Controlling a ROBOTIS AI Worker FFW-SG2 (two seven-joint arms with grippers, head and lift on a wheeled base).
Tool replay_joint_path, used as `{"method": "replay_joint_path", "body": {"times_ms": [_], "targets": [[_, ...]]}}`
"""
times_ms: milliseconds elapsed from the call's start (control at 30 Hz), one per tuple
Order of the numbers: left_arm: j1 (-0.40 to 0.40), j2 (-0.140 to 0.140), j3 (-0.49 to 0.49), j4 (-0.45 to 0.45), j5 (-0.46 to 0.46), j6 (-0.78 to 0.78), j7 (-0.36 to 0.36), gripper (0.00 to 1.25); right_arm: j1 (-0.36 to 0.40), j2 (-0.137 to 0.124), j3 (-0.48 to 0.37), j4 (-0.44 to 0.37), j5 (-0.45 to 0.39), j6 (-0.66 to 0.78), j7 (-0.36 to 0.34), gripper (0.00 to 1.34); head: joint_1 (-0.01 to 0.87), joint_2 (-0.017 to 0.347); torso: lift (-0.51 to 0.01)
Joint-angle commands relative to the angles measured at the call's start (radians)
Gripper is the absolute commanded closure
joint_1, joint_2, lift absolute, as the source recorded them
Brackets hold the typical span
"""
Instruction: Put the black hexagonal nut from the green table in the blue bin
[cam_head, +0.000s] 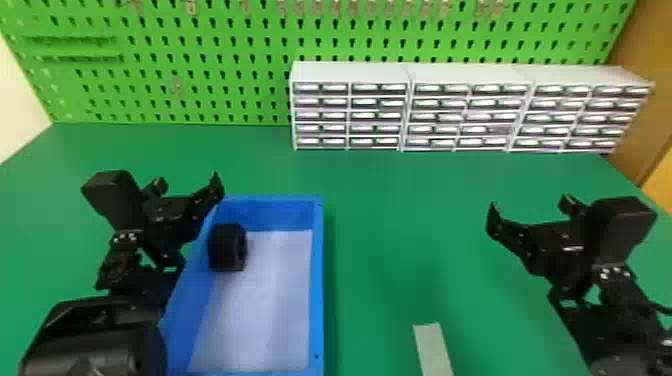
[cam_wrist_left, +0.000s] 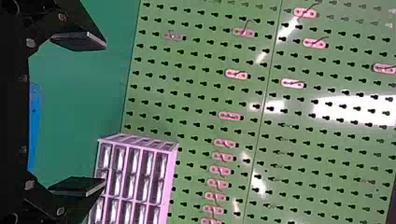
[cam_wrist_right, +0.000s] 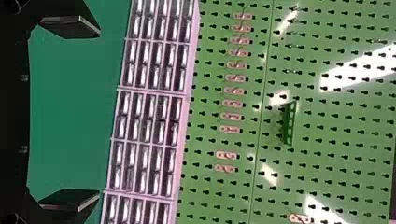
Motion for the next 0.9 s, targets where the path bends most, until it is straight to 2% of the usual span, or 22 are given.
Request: {"method": "replay_joint_path", "body": {"times_ms": [0, 867], "targets": [[0.000, 0.000, 0.001, 0.000, 0.001, 0.000, 0.000, 0.24, 0.001, 0.000, 0.001, 0.000, 0.000, 0.000, 0.000, 0.09, 0.686, 0.051, -0.097], [0.002, 0.000, 0.001, 0.000, -0.001, 0.000, -0.002, 0.24, -0.001, -0.002, 0.001, 0.000, -0.002, 0.000, 0.000, 0.09, 0.686, 0.051, -0.097]]}}
